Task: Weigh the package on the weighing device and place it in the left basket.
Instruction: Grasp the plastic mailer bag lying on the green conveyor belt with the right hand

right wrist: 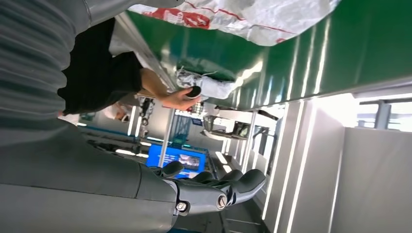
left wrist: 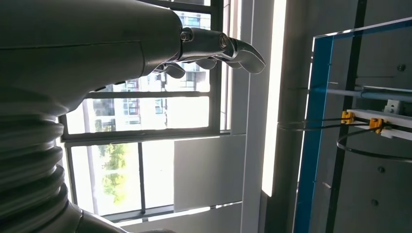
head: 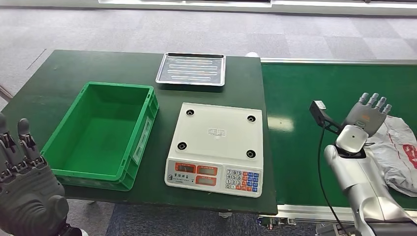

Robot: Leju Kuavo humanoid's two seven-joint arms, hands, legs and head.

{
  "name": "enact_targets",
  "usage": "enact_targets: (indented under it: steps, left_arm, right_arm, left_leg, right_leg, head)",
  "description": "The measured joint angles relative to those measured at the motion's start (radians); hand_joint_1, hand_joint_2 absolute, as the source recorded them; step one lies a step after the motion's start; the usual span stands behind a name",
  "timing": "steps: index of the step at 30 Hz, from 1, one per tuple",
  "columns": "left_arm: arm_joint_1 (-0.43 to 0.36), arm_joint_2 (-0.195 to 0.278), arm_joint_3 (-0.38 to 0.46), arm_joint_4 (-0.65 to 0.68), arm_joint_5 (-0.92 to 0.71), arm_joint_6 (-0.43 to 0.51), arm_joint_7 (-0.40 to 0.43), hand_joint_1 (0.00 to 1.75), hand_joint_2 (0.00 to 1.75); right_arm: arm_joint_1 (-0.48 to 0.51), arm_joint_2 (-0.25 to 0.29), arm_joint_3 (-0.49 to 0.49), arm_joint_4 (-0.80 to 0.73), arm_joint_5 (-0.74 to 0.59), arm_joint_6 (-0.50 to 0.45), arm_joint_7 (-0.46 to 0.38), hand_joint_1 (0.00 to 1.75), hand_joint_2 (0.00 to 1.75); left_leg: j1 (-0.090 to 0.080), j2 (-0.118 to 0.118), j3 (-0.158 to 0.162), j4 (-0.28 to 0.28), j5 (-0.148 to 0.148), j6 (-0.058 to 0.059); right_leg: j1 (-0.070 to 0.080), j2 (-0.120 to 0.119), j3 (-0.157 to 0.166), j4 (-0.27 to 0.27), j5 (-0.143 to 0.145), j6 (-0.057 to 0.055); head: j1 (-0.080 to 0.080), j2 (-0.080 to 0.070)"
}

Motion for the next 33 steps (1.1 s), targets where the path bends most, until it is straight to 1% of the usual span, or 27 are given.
enact_targets:
  steps: [4,7,10,19,28,33]
  left_arm:
    - [0.001,-0.002,0.001,-0.002,0.002,-0.001,0.0,0.0,1.75]
    - [-0.001,-0.002,0.001,-0.001,0.003,-0.006,0.0,0.0,1.75]
    - [-0.006,-0.002,0.002,0.001,0.003,-0.013,0.0,0.0,1.75]
    - [-0.008,-0.002,0.004,0.002,0.003,-0.017,0.001,0.0,1.75]
    - [-0.008,-0.002,0.005,0.002,0.002,-0.017,0.001,0.0,1.75]
    - [-0.01,-0.003,0.005,0.002,-0.005,-0.017,0.001,0.0,1.75]
  right_arm:
    - [-0.055,-0.004,0.006,0.104,0.0,0.077,0.024,0.0,1.75]
    - [-0.084,-0.005,0.006,0.167,-0.006,0.145,0.026,0.0,1.75]
    - [-0.102,-0.006,0.006,0.213,-0.01,0.182,0.02,0.0,1.75]
    - [-0.115,-0.006,-0.009,0.261,-0.01,0.212,0.003,0.0,1.75]
    - [-0.121,-0.006,-0.01,0.283,-0.01,0.218,0.0,0.0,1.75]
    - [-0.124,-0.002,-0.027,0.291,-0.02,0.252,-0.023,0.0,1.75]
  left_leg:
    - [0.0,0.0,0.0,0.0,0.0,0.0]
    - [0.0,0.0,0.0,0.0,0.0,0.0]
    - [0.0,0.0,0.0,0.0,0.0,0.0]
    - [0.0,0.0,0.0,0.0,0.0,0.0]
    - [0.0,0.0,0.0,0.0,0.0,0.0]
    - [0.0,0.0,0.0,0.0,0.0,0.0]
  right_leg:
    - [0.0,0.0,0.0,0.0,0.0,0.0]
    - [0.0,0.0,0.0,0.0,0.0,0.0]
    - [0.0,0.0,0.0,0.0,0.0,0.0]
    - [0.0,0.0,0.0,0.0,0.0,0.0]
    - [0.0,0.0,0.0,0.0,0.0,0.0]
    - [0.0,0.0,0.0,0.0,0.0,0.0]
  head:
    - [0.0,0.0]
    - [0.0,0.0]
    - [0.0,0.0]
    - [0.0,0.0]
    - [0.0,0.0]
    - [0.0,0.0]
